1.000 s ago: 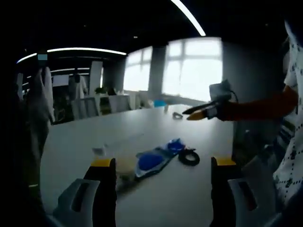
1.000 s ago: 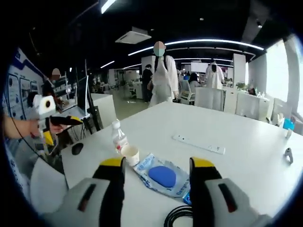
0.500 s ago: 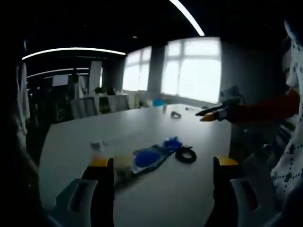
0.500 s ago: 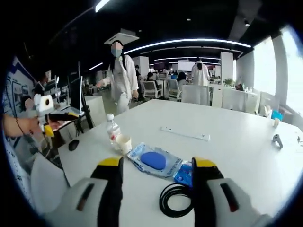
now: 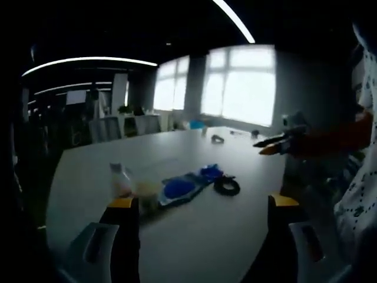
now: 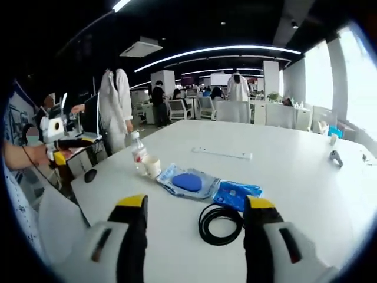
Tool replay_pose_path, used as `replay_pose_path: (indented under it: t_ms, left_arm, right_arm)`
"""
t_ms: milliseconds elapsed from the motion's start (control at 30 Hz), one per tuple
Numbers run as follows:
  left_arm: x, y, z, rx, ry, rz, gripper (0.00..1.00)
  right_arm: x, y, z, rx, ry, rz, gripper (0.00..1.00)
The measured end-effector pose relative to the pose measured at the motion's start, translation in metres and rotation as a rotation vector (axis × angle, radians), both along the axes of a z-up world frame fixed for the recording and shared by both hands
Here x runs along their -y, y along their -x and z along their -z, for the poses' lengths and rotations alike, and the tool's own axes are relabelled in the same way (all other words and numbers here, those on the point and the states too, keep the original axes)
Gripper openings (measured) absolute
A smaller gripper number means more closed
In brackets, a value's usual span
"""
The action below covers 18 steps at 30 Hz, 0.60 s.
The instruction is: Arrange the tabletop items into an orderly group along one side of the table until the central work area is clear of visible clutter.
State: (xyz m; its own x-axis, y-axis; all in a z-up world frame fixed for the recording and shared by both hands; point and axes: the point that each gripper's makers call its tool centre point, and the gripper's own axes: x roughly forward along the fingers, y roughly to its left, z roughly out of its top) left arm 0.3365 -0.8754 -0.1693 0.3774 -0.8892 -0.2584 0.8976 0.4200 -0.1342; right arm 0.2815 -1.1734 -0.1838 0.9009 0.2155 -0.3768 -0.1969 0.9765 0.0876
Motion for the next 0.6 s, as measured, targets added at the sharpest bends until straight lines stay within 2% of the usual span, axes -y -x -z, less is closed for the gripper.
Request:
replay_pose_path:
  t_ms: [300,600]
  left_arm:
    - [-0.012,0.017,0.023,-0.043,-0.021,-0.027,0.91]
    - [-0.018,0.03,0.041,-0.081,-0.029,-0.045,0.91]
  right_arm:
    - [0.003,0.023,0.024,-0.036,-0.034,0.08,0.7]
    - [-0.001,0.031,0.05,-0.047,-0.063,0.137,0.71]
